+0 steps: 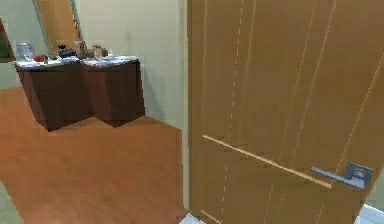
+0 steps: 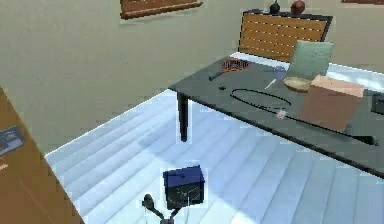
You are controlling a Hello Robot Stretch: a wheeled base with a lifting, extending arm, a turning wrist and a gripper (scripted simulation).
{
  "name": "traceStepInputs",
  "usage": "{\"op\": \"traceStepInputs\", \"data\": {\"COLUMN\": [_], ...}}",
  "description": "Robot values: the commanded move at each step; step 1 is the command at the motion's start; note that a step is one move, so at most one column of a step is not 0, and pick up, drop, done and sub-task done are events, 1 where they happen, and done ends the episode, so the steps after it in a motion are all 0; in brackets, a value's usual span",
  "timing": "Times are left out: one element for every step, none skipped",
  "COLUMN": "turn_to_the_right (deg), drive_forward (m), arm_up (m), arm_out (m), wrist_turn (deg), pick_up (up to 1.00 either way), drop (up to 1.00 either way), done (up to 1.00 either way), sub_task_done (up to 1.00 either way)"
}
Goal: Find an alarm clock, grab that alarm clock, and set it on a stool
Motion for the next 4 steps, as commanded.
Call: {"op": "traceStepInputs", "data": {"turn_to_the_right": [3.0, 0.0, -45.0, 0.0], "drive_forward": [0.0, 0.5, 0.0, 0.3], "arm_up": [0.0, 0.0, 0.0, 0.0], "arm_out": [0.0, 0.0, 0.0, 0.0], "wrist_turn": [0.0, 0.0, 0.0, 0.0], "pick_up": [0.0, 0.0, 0.0, 0.0], "drop": [0.0, 0.0, 0.0, 0.0], "done": [0.0, 0.0, 0.0, 0.0], "sub_task_done": [0.0, 0.0, 0.0, 0.0]}}
